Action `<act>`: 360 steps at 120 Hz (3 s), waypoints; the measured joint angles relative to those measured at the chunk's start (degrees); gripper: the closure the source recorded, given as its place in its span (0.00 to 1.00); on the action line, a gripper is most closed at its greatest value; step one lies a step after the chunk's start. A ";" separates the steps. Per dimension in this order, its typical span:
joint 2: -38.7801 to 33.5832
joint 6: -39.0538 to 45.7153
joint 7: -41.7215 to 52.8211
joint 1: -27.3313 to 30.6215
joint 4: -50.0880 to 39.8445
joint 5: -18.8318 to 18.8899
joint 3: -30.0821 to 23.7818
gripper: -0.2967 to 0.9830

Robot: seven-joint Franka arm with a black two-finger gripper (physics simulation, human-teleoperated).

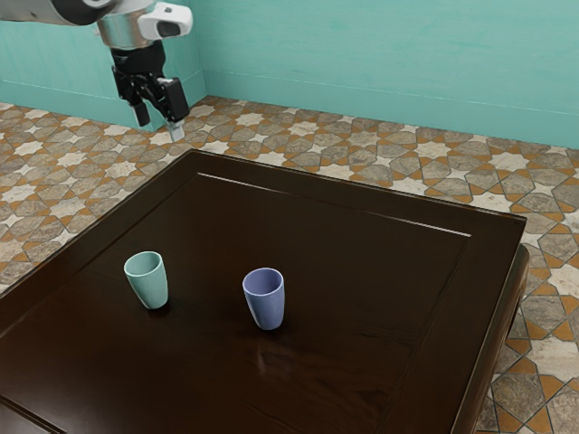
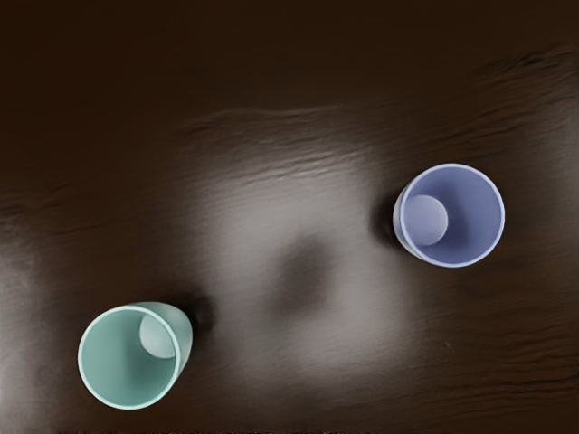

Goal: Place the right cup onto the left cup

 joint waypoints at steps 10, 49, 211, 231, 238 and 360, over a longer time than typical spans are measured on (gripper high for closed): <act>0.09 -0.38 0.18 -0.38 0.06 -0.03 0.01 0.23; 0.40 10.98 -1.65 2.00 -18.33 -2.63 -2.49 0.23; 16.08 39.50 -12.10 -2.48 -26.12 -0.33 -5.68 0.81; 14.60 37.38 -12.54 -2.47 -26.12 -0.39 -5.77 0.83; 12.49 36.17 -12.69 -2.47 -26.17 -0.58 -5.79 0.84; -2.43 17.14 -2.16 -0.41 -23.23 -0.91 17.46 0.85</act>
